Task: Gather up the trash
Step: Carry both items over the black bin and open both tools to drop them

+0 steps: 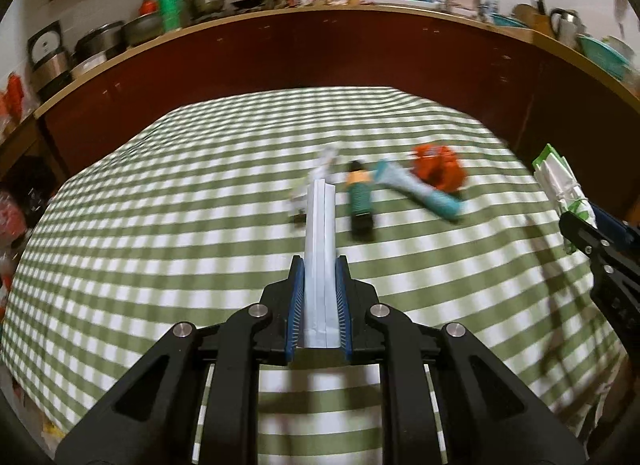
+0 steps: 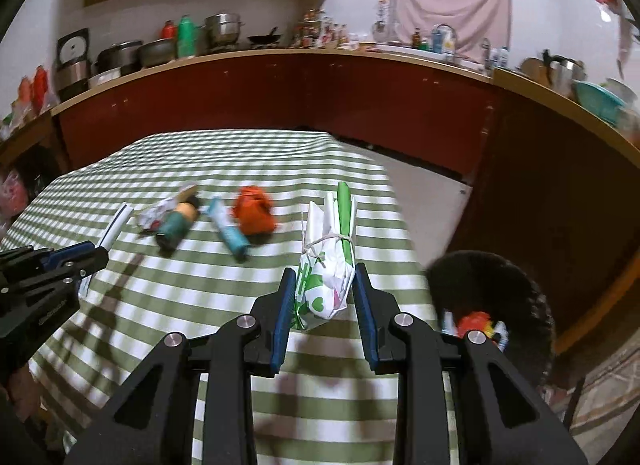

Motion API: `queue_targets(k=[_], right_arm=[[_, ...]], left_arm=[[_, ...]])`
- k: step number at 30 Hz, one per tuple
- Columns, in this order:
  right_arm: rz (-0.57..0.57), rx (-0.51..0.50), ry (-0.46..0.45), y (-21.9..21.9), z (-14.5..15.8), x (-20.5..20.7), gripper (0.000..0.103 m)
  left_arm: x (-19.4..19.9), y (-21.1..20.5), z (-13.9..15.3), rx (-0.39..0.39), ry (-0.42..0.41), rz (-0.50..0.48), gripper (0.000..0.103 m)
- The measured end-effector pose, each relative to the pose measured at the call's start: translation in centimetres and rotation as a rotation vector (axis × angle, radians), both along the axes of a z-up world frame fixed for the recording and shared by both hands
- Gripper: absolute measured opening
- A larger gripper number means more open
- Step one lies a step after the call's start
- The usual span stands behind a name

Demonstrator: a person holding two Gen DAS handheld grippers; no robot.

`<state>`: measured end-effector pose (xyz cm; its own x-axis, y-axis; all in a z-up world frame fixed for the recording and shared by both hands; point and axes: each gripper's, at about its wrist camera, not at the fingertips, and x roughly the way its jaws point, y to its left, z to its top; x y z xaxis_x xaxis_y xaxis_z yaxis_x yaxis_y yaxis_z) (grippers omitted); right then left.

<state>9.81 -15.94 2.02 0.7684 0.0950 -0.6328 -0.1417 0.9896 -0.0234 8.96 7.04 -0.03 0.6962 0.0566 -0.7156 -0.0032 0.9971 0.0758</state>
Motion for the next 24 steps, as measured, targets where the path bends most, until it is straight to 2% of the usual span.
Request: queue_targets(k=[13,24], right_arm=[[-0.166,-0.009,-0.026,-9.0,0.0,0.0,0.030],[-0.239,0.012,-0.007,-13.6,-1.4,0.3,0.030]], left_arm=[[1.7,-11.5,0.1,0.001,-0.021,-0.197,0.016],[4.0,-19.0,-0.8,0.017,-0.017,-0.287,0.016]])
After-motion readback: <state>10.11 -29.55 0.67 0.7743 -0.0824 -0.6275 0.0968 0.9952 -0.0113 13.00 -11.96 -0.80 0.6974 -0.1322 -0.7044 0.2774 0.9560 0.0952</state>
